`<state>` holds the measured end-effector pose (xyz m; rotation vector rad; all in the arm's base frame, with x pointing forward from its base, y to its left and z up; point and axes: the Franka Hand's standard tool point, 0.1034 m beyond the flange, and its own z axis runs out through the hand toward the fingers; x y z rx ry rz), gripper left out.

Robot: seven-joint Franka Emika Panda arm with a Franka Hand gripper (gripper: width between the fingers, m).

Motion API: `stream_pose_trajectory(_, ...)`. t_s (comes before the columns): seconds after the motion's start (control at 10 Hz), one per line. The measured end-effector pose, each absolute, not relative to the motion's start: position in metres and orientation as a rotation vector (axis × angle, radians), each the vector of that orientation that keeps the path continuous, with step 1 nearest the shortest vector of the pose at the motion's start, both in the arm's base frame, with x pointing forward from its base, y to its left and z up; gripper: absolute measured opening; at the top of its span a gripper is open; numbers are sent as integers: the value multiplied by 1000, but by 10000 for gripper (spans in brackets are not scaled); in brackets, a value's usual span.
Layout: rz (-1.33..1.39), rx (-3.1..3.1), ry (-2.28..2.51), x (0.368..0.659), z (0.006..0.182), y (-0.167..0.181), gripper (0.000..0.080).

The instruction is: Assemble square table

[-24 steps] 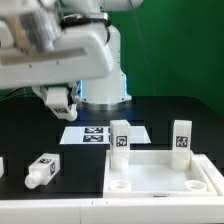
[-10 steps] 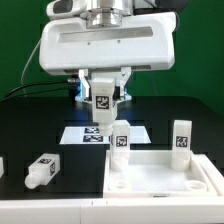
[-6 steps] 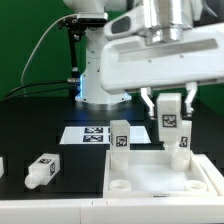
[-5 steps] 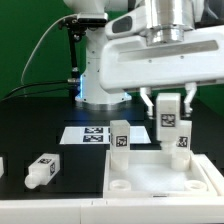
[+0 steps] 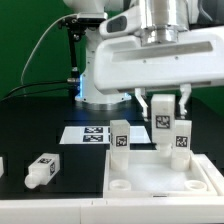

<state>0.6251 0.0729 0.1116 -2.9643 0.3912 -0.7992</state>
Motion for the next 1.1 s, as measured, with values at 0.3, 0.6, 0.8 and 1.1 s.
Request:
stream_pose_trajectory(0.3, -799, -2968, 374, 627, 108, 78, 284)
stream_pose_trajectory(0.6, -781, -2978, 323, 626, 102, 96, 284)
stream_pose_trajectory(0.8, -787, -2983, 296, 627, 100, 100, 284)
stream_pose_trajectory(1.1, -767, -2992, 293, 623, 89, 104, 284)
